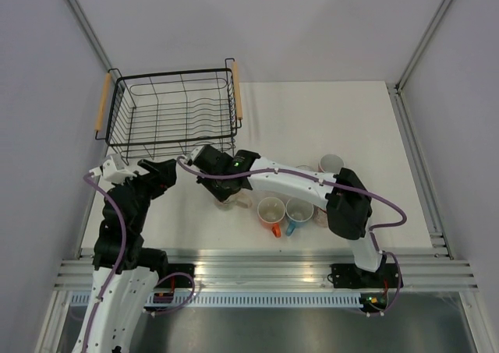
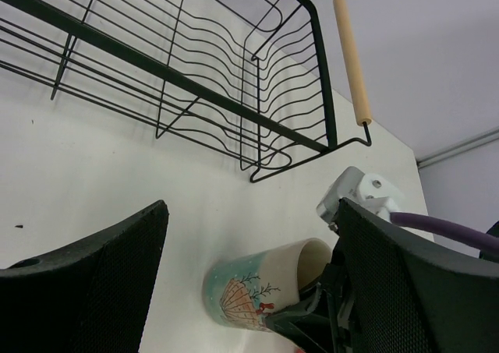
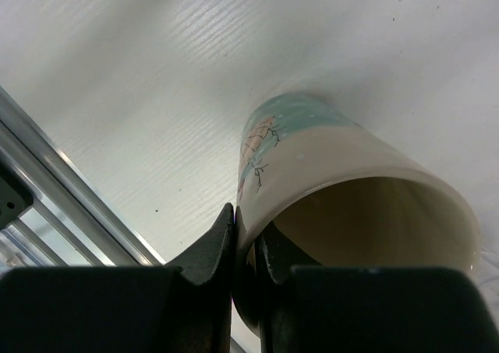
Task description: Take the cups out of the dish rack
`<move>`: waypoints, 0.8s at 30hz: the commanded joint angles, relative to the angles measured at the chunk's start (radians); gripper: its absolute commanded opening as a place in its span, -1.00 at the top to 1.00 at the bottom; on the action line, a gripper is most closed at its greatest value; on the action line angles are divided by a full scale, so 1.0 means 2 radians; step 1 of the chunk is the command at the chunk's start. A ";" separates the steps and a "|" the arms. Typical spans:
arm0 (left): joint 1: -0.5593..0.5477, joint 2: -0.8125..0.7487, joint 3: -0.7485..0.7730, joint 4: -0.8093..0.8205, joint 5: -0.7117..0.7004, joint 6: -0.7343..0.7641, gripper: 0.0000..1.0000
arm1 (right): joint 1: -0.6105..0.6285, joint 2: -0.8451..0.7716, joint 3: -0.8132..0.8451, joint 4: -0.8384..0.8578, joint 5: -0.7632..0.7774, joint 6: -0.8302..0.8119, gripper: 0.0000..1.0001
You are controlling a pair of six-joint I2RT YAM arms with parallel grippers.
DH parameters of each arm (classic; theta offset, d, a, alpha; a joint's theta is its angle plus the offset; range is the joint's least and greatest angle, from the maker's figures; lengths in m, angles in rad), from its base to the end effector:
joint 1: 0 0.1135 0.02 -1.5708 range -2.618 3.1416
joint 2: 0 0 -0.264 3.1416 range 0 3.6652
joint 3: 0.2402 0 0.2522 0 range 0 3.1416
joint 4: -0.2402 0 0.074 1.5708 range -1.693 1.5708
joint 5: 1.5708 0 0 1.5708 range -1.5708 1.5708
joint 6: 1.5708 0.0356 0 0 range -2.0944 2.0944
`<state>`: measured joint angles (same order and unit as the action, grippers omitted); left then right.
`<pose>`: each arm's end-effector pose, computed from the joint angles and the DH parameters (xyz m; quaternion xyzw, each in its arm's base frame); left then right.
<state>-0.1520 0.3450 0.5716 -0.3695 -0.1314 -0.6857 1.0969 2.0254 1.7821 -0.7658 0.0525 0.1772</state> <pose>0.1044 -0.0113 0.3007 -0.2403 0.7161 -0.2204 0.6171 0.2054 0.3964 0.2572 -0.4198 0.8639 0.1445 0.2377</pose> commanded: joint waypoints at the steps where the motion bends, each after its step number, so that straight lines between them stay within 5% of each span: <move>1: 0.001 -0.001 0.019 -0.004 -0.013 0.019 -0.83 | 0.005 0.013 0.046 -0.054 0.075 -0.025 0.99; 18: 0.001 0.009 0.029 -0.007 -0.018 0.016 -0.83 | 0.027 0.029 0.065 -0.090 0.111 -0.056 0.99; 22: 0.001 0.012 0.033 -0.007 -0.016 0.015 -0.84 | 0.026 0.017 0.060 -0.087 0.114 -0.058 0.27; 24: 0.001 0.014 0.035 -0.006 -0.016 0.015 -0.84 | 0.026 0.010 0.057 -0.079 0.115 -0.057 0.10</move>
<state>-0.1520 0.3634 0.5968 -0.3813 -0.1558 -0.6853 1.1481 2.0888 1.8671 -0.9070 0.2367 0.0814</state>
